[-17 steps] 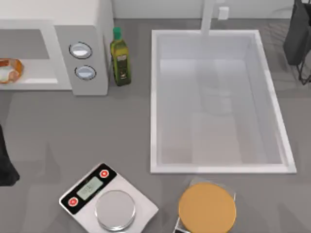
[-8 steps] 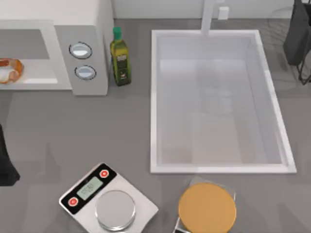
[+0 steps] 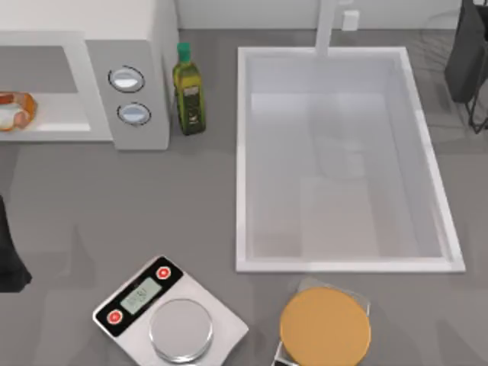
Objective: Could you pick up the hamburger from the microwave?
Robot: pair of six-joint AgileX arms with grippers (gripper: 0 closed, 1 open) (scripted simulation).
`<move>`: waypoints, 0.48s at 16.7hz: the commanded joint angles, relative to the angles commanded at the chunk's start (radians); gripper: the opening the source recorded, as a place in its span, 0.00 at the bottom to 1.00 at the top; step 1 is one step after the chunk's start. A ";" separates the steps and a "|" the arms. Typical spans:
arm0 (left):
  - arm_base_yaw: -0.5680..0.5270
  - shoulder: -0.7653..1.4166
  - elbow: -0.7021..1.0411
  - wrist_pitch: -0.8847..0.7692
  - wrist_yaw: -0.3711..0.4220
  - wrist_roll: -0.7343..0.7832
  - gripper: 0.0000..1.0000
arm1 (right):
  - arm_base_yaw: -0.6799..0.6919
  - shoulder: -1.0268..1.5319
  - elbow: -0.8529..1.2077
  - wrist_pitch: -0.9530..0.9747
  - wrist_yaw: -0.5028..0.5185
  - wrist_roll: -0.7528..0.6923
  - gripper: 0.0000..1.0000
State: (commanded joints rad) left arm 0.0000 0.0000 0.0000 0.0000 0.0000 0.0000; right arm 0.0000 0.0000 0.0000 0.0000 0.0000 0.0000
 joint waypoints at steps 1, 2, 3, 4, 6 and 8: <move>0.000 0.000 0.000 0.000 0.000 0.000 1.00 | 0.000 0.000 0.000 0.000 0.000 0.000 1.00; 0.000 0.000 0.000 0.000 0.000 0.000 1.00 | 0.000 0.000 0.000 0.000 0.000 0.000 1.00; 0.000 0.000 0.000 0.000 0.000 0.000 1.00 | 0.000 0.000 0.000 0.000 0.000 0.000 1.00; 0.000 0.000 0.000 0.000 0.000 0.000 1.00 | 0.000 0.000 0.000 0.000 0.000 0.000 1.00; 0.000 0.000 0.000 0.000 0.000 0.000 1.00 | 0.000 0.000 0.000 0.000 0.000 0.000 1.00; 0.003 0.030 0.014 0.020 0.003 0.001 1.00 | 0.000 0.000 0.000 0.000 0.000 0.000 1.00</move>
State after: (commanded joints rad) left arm 0.0028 0.0301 0.0143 0.0196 0.0033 0.0013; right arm 0.0000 0.0000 0.0000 0.0000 0.0000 0.0000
